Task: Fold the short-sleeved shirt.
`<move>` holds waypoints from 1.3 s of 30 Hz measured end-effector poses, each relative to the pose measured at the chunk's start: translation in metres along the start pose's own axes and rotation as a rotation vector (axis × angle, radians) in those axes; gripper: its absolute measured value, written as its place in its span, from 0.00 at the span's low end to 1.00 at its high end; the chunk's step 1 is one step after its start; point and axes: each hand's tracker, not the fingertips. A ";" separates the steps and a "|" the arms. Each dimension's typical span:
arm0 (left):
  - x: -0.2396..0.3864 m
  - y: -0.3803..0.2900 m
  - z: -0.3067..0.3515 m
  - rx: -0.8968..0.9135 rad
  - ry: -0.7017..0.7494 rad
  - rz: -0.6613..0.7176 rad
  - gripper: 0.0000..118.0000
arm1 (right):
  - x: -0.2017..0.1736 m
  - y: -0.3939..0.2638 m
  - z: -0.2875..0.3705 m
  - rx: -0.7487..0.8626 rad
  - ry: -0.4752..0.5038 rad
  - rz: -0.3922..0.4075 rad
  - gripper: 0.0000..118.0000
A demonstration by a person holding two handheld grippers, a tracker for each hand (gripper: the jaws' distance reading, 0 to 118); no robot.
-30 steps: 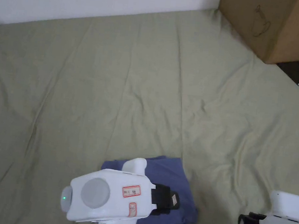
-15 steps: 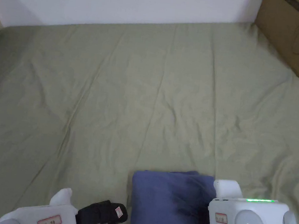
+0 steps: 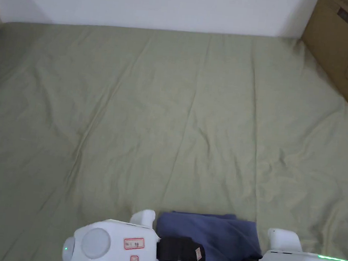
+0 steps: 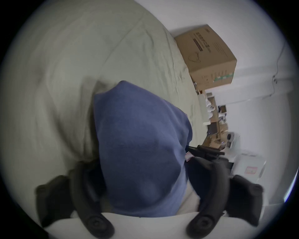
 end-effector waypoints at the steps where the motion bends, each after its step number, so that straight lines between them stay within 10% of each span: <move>1: 0.000 -0.002 0.006 0.019 0.037 -0.041 0.32 | -0.003 0.001 0.001 -0.002 -0.016 0.009 0.05; 12: -0.067 0.005 0.088 0.101 -0.079 0.072 0.22 | -0.048 0.016 0.054 0.105 0.006 0.047 0.05; 25: -0.222 0.098 0.332 0.167 1.051 -0.029 0.23 | -0.062 0.019 0.023 0.046 -0.032 0.058 0.05; 30: -0.258 0.107 0.325 0.077 1.186 -0.067 0.83 | -0.060 0.016 0.018 0.016 -0.044 0.051 0.05; 39: -0.215 0.084 0.361 0.311 1.047 0.130 0.84 | -0.051 0.022 0.025 0.043 -0.053 0.033 0.05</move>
